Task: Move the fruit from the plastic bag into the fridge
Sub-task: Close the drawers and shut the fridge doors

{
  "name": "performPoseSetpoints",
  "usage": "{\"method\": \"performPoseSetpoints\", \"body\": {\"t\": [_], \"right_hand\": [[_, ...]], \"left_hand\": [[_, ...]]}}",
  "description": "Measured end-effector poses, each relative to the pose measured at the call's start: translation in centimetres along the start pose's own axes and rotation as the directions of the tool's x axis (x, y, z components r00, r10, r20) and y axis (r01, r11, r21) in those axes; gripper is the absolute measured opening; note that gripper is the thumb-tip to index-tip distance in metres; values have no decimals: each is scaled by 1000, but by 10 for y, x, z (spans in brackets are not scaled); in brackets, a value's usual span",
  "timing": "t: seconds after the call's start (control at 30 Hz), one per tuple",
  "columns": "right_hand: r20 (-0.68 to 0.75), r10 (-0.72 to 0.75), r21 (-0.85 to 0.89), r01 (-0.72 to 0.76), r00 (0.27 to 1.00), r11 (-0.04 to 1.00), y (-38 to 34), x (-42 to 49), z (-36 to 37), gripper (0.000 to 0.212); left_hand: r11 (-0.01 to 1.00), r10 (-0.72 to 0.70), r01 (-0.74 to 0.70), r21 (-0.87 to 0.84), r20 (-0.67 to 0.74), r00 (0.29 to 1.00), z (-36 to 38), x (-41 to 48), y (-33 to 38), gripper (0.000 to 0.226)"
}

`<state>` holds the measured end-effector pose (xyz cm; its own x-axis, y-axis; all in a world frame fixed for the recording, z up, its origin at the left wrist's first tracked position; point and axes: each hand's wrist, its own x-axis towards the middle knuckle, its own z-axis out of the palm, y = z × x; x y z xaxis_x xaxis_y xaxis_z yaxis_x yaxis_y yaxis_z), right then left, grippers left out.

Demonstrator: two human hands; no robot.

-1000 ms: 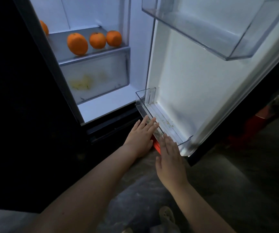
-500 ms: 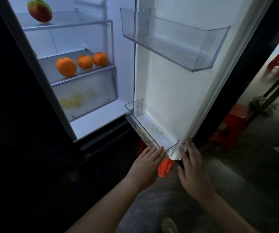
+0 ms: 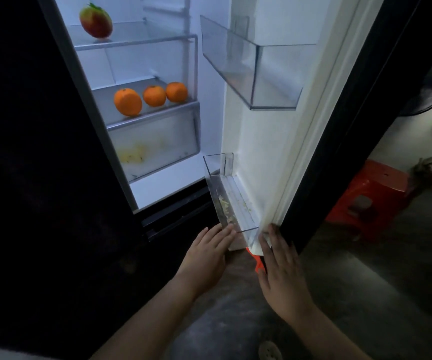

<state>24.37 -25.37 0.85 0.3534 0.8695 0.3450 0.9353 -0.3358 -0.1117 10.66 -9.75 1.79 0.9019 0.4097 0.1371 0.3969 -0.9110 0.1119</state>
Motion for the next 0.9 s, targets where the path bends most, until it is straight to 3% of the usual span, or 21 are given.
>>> {"method": "performPoseSetpoints", "body": {"t": [0.17, 0.3, 0.37, 0.47, 0.6, 0.77, 0.9], "right_hand": [[9, -86, 79, 85, 996, 993, -29, -1, 2, 72], [-117, -150, 173, 168, 982, 970, -33, -3, -10, 65], [-211, -95, 218, 142, 973, 966, -29, -2, -16, 55], [-292, -8, 257, 87, 956, 962, -25, 2, -22, 55], [-264, -51, 254, 120, 963, 960, -29, 15, -23, 60], [-206, -149, 373, 219, 967, 902, -48, 27, -16, 67], [-190, -262, 369, 316, 946, 874, -63, 40, -12, 69]], "left_hand": [[996, -73, 74, 53, -20, 997, -8, -15, -18, 70], [981, -179, 182, 62, -58, 982, -9, -29, -25, 72], [983, -143, 153, 96, -110, 984, -10, -38, -20, 73], [993, 26, -3, 122, -193, 981, -11, -47, -2, 73], [981, 108, -68, 184, -215, 971, -14, -43, 13, 75], [978, -27, 66, 197, -192, 981, -13, -47, 1, 74], [967, -100, 147, 209, -221, 970, -21, -56, -15, 69]]}}
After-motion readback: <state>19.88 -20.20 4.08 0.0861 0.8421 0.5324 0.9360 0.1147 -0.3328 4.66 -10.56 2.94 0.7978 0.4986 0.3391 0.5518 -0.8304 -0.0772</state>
